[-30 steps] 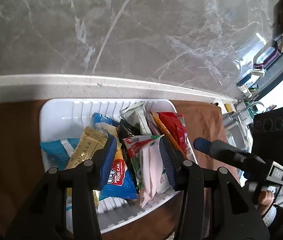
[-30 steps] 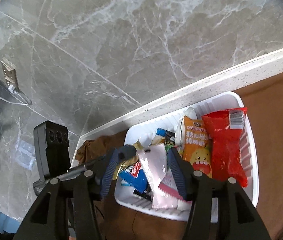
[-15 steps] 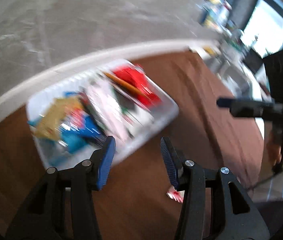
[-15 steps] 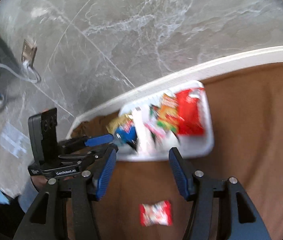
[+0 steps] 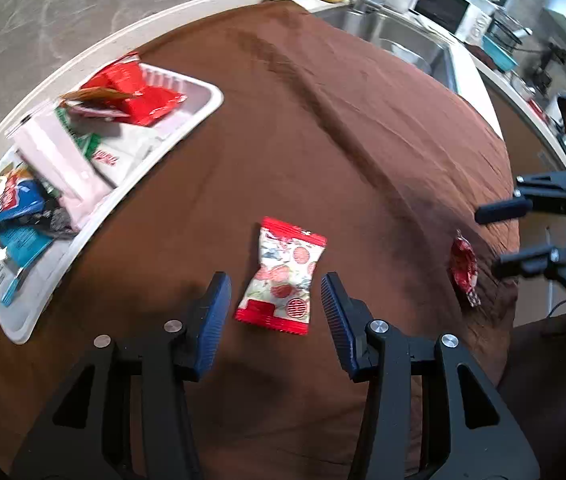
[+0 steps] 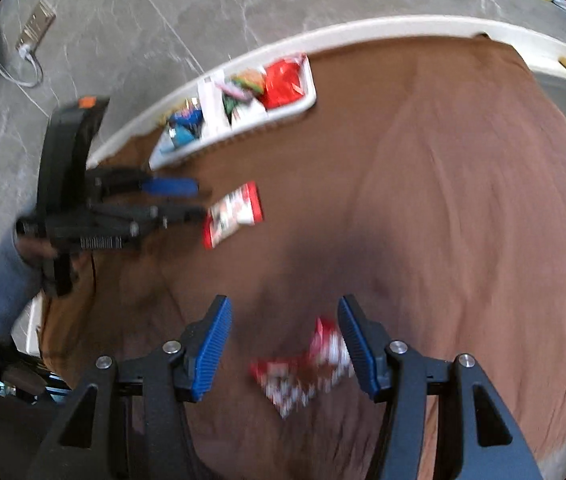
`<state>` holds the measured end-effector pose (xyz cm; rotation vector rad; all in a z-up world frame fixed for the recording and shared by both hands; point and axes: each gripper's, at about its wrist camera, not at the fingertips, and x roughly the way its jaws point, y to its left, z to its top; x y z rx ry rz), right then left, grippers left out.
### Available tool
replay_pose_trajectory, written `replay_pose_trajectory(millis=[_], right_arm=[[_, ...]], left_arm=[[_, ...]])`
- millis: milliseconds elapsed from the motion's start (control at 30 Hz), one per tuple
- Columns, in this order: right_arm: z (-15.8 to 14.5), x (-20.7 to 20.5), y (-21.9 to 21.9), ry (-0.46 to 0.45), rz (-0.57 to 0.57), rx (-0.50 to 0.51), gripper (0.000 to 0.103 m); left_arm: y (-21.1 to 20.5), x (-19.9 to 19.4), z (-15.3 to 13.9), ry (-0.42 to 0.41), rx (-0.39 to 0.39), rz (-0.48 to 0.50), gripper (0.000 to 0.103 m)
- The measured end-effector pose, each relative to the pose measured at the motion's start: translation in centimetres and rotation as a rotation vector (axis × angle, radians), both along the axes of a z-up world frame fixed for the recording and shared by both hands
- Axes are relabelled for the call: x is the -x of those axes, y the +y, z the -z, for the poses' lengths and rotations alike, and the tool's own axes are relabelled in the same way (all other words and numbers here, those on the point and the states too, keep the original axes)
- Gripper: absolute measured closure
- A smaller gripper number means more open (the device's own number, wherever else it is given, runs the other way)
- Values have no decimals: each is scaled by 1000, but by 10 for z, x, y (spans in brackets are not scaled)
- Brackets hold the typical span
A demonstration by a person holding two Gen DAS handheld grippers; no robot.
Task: Organize snacks
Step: 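Move both open tools over the last two candies on the cloth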
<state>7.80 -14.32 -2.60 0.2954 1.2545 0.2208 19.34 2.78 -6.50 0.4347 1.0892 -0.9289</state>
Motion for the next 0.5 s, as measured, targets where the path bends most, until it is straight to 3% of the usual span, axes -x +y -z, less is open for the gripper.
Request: replay_pose_trajectory(millis=[200, 500], right_arm=[[4, 21, 4, 23, 92, 48, 44], [22, 24, -7, 72, 251, -34, 44]], left_arm=[[-8, 0, 4, -1, -1, 57, 58], [-21, -2, 9, 4, -1, 109, 58]])
